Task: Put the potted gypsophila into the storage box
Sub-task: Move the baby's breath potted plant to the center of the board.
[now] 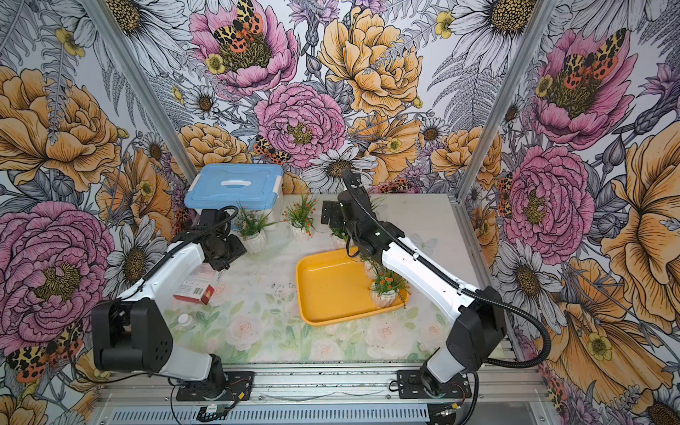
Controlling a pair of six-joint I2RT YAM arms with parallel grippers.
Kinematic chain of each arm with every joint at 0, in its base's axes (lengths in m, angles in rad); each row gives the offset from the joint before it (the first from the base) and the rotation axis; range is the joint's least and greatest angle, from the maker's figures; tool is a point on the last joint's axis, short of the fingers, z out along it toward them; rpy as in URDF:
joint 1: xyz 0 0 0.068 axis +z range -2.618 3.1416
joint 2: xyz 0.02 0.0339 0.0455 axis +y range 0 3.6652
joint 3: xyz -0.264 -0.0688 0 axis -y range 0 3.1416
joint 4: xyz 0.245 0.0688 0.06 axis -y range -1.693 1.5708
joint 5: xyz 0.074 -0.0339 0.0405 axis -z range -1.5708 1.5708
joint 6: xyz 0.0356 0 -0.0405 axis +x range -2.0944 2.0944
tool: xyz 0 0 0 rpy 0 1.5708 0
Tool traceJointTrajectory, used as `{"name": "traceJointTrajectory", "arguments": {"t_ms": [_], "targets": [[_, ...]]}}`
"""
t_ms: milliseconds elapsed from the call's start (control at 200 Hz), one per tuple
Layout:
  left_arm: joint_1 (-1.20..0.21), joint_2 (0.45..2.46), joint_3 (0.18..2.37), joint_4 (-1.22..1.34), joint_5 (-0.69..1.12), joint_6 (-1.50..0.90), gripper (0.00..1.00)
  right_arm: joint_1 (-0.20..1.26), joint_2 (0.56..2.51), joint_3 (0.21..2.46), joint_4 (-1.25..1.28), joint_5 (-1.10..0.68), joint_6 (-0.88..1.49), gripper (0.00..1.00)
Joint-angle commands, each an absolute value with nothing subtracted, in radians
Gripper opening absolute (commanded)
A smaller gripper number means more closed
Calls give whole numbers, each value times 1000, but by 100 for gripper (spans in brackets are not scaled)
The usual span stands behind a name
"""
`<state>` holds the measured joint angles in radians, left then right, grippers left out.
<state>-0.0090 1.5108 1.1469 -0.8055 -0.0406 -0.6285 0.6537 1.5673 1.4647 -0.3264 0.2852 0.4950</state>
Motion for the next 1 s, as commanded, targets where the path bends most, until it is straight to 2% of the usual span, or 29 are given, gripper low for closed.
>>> {"name": "traceJointTrajectory", "arguments": {"t_ms": [0, 400, 680, 995], "targets": [[17, 1557, 1200, -724, 32, -639, 59, 652, 1581, 1507, -275, 296, 483, 97], [42, 1762, 1303, -613, 97, -713, 50, 652, 1613, 1510, -273, 328, 490, 98], [39, 1810, 1328, -590, 81, -733, 50, 650, 1624, 1514, -272, 348, 494, 98], [17, 1869, 1335, -591, 18, -727, 45, 649, 1628, 1510, -272, 372, 489, 98]]}}
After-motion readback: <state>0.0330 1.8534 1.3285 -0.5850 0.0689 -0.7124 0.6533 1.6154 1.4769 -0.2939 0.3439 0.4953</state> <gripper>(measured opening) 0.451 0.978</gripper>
